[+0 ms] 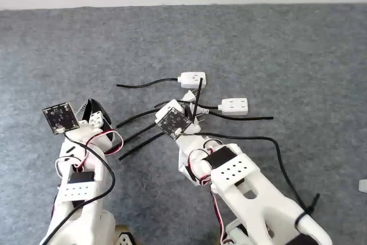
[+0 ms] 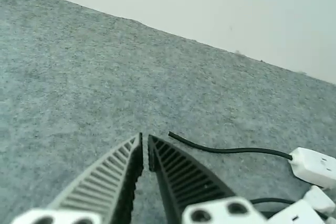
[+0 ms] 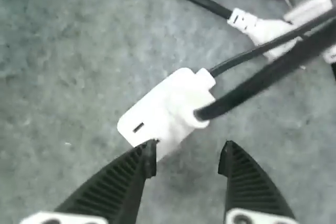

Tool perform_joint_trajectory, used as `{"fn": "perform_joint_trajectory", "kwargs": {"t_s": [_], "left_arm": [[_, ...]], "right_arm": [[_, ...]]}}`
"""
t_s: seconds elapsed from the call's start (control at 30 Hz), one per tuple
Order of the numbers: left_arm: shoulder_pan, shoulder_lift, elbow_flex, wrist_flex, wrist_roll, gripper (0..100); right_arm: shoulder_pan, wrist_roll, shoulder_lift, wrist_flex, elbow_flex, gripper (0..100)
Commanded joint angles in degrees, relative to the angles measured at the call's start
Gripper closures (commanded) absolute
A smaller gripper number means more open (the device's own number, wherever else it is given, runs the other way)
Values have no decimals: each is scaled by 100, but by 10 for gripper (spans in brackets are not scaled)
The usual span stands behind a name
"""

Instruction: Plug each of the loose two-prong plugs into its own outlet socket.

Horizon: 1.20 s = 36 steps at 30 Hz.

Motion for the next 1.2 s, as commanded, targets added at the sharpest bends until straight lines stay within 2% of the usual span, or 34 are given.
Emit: {"fn": "perform_joint_trajectory", "kwargs": {"t_s": [0.0,0.23,0.43,0.67,0.8,1.17], "left_arm": [[9,-105,-22,-123,-88,987],[9,-105,-22,-132,-88,987],[9,-105,-22,-132,-88,987],[18,-105,-22,-123,-88,987],[18,-97,-22,-123,-88,987],[18,-97,-22,-123,-97,987]], "right_arm": [[-13,176,31,-198,-105,812],[-4,229,-532,-22,-369,807],[-4,237,-1262,259,-360,656],[-22,237,-1270,-84,-114,708],[-31,527,-1270,-488,35,708],[-488,905,-1262,-532,343,710]]}}
